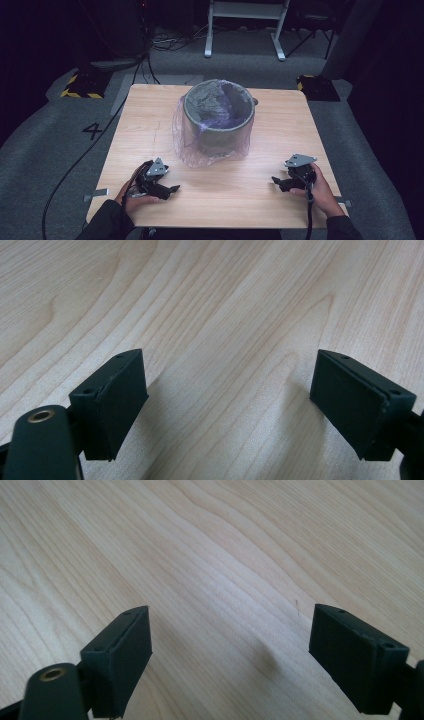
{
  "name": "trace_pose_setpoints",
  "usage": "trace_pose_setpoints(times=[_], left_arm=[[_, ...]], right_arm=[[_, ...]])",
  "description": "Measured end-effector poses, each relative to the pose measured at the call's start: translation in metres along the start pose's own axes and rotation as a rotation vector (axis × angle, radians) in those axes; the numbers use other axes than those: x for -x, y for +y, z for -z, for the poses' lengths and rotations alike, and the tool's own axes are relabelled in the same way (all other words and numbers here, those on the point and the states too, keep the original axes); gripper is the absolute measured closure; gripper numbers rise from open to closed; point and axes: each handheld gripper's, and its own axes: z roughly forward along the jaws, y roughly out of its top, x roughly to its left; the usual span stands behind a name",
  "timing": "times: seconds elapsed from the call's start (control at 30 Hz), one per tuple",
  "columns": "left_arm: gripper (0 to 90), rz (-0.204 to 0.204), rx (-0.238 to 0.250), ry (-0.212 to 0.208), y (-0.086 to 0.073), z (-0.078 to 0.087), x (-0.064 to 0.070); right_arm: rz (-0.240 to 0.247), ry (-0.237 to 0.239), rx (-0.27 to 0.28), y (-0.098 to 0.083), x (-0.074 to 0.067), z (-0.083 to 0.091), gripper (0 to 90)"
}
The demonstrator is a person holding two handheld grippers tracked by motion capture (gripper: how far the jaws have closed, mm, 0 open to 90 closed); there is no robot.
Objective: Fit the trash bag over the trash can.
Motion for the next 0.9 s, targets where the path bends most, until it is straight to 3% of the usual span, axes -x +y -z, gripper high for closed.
trace_pose_setpoints(times=[0.5, 0.9], left_arm=[[14.7, 0.0, 0.0, 0.0, 0.0, 0.0, 0.0], [14.7, -0.001, -0.001, -0.001, 0.0, 0.0, 0.0]], right_arm=[[-0.03, -0.017, 0.018, -0.019, -0.002, 0.005, 17.6], [-0.119, 0.006, 0.105, -0.041, -0.001, 0.011, 17.4]])
